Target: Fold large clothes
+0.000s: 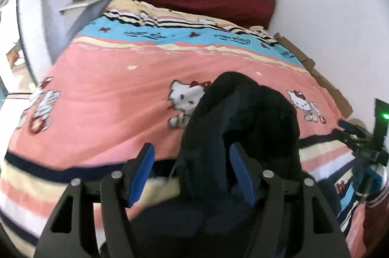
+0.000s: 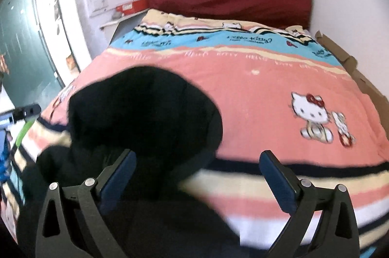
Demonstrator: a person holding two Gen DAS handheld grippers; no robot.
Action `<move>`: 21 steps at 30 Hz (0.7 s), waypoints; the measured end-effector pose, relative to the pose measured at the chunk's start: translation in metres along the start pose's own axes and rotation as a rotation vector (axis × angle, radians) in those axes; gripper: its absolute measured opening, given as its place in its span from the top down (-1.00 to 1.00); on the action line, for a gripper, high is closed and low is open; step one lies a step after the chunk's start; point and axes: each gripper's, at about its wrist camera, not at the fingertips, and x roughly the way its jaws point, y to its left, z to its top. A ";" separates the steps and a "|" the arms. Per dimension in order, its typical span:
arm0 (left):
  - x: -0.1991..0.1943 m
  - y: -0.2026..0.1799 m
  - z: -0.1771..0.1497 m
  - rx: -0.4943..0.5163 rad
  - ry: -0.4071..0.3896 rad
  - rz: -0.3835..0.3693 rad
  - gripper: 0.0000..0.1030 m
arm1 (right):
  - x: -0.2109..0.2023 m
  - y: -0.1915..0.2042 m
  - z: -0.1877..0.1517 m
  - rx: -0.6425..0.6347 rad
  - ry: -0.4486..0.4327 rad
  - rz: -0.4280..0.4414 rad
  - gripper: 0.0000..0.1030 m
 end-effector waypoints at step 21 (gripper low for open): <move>0.159 -0.006 0.027 -0.006 0.142 -0.228 -0.19 | 0.188 0.012 0.044 -0.121 0.141 0.127 -0.74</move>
